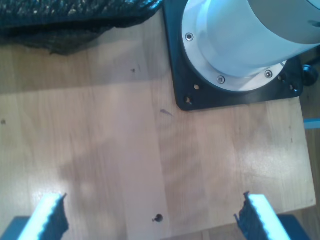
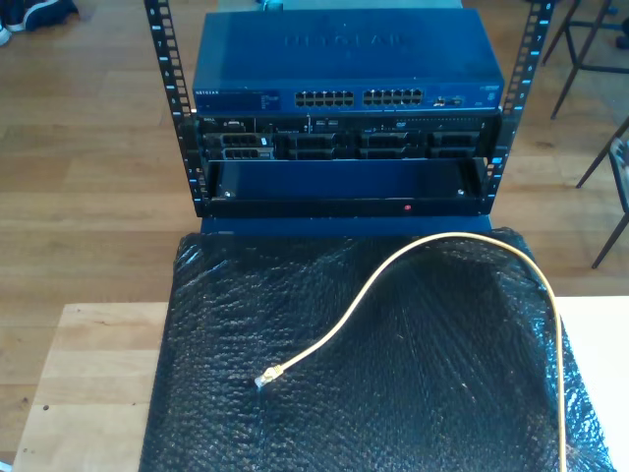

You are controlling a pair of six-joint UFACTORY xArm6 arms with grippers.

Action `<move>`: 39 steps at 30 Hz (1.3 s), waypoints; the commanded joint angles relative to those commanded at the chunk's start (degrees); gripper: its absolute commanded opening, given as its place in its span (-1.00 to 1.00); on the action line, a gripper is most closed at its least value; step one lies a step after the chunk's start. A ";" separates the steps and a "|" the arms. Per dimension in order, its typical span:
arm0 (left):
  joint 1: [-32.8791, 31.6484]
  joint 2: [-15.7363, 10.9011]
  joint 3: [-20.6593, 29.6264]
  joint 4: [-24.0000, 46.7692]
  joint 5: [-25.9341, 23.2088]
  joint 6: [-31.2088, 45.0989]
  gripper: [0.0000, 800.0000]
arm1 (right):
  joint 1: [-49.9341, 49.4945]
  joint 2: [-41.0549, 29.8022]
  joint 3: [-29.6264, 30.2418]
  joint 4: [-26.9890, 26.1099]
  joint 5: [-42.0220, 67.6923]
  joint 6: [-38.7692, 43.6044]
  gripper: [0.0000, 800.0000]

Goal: Grab the cable and plug it in

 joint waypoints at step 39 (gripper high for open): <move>-7.21 1.23 -1.49 -6.42 3.16 -5.10 1.00 | 23.82 21.45 -24.62 6.86 0.35 0.09 0.99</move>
